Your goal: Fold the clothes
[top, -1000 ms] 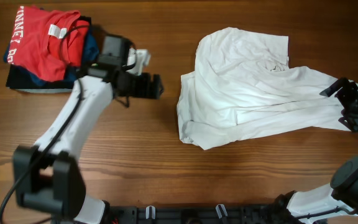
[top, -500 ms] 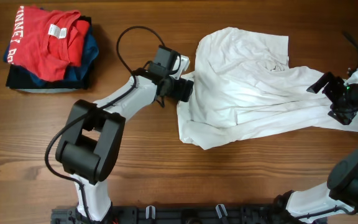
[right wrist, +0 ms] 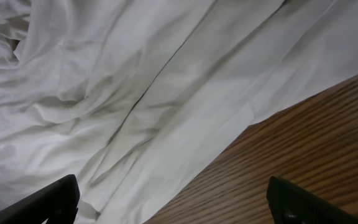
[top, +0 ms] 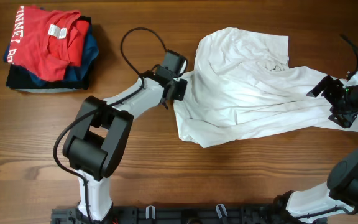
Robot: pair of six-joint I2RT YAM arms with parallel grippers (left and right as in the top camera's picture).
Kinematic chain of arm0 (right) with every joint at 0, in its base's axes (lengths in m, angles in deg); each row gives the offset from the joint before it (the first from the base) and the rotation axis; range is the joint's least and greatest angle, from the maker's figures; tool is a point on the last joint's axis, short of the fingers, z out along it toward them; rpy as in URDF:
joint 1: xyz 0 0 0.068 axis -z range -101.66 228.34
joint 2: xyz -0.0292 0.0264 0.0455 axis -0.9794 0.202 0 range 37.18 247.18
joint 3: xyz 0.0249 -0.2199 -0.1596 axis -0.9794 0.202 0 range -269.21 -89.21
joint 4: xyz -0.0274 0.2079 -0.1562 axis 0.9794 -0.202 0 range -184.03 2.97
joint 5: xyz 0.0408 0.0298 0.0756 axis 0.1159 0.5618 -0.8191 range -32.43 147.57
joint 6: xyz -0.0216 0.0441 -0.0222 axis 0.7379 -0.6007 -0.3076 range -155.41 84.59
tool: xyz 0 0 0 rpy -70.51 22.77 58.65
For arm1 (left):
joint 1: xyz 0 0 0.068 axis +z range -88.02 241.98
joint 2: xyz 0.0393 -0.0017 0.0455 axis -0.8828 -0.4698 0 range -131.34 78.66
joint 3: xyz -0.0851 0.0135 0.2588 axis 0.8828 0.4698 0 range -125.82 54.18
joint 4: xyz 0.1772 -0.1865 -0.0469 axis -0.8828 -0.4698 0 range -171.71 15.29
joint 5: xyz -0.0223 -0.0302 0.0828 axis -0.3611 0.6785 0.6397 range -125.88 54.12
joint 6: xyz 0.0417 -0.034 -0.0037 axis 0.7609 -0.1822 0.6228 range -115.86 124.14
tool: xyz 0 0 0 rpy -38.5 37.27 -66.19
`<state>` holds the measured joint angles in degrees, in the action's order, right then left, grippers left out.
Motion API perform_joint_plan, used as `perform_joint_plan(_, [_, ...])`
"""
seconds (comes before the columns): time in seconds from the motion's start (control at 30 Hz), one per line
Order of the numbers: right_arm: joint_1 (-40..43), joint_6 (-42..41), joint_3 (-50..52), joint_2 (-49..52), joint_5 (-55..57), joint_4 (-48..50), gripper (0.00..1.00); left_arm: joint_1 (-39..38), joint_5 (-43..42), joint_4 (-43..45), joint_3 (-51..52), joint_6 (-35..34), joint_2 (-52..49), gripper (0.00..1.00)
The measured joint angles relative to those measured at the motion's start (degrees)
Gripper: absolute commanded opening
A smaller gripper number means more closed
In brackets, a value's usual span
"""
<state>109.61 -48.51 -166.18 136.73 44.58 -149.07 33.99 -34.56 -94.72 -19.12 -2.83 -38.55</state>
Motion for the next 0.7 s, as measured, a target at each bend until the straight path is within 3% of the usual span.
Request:
perform_joint_plan(0.17, [0.0,0.02,0.0,0.0,0.0,-0.15,0.96,7.13,1.01,-6.99,0.17,-5.55,2.67,0.04])
perform_joint_plan(0.3, [0.0,0.02,0.0,0.0,0.07,-0.81,0.96,15.56,1.73,-14.27,0.52,-9.35,11.21,0.06])
perform_joint_plan(0.33, [-0.02,0.0,0.0,0.0,0.13,-1.01,0.95,17.51,1.88,-16.22,0.46,-9.92,13.68,0.14])
perform_joint_plan(0.43, [-0.02,0.02,0.0,0.0,0.17,-1.22,0.93,21.81,2.38,-20.61,0.48,-10.8,19.47,0.58])
perform_joint_plan(0.47, [-0.13,0.02,0.0,0.0,0.17,-1.25,0.9,22.8,2.58,-21.18,0.48,-11.26,20.76,0.66])
perform_joint_plan(0.7, [-4.24,0.35,1.86,0.0,1.68,-0.76,0.86,23.43,2.32,-22.67,0.48,-11.85,21.86,0.69])
